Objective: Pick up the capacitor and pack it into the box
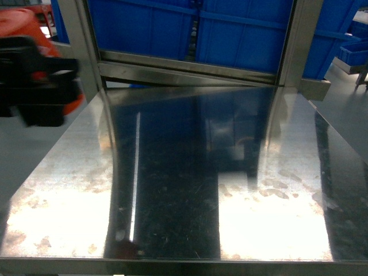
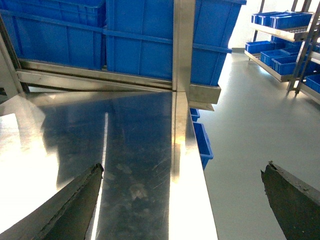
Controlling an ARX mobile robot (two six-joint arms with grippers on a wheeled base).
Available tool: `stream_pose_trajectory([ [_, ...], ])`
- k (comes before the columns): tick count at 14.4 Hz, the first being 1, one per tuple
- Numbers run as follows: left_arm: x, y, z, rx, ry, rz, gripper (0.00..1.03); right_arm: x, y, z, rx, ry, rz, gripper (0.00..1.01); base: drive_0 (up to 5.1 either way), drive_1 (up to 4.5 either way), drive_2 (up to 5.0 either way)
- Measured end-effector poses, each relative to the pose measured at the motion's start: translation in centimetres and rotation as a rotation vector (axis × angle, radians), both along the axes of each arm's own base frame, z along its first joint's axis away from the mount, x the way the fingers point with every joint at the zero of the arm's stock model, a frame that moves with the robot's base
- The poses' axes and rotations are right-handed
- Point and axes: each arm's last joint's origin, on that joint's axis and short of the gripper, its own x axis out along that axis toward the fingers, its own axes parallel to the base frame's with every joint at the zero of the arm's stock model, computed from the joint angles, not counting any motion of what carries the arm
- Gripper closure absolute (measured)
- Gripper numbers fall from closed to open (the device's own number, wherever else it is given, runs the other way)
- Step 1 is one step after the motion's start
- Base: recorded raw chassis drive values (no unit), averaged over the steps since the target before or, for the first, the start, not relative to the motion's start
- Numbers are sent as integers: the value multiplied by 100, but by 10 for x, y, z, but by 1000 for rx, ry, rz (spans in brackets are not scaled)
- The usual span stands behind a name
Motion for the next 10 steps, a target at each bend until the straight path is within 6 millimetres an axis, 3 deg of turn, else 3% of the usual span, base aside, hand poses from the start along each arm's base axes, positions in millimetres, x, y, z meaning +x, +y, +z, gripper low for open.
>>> stream_pose_trajectory([
  [4, -76, 42, 10, 12, -105, -39, 58, 0, 0, 0, 0, 0, 0, 3, 0, 0, 0],
  [6, -83, 43, 18, 23, -132, 0, 58, 0, 0, 0, 0, 0, 0, 3, 0, 0, 0],
  [8, -90, 51, 7, 58, -34, 159, 58, 0, 0, 0, 0, 1, -1, 3, 0, 0, 0],
  [10, -100, 60, -1, 55, -46, 179, 58, 0, 0, 0, 0, 0, 0, 3, 0, 0, 0],
])
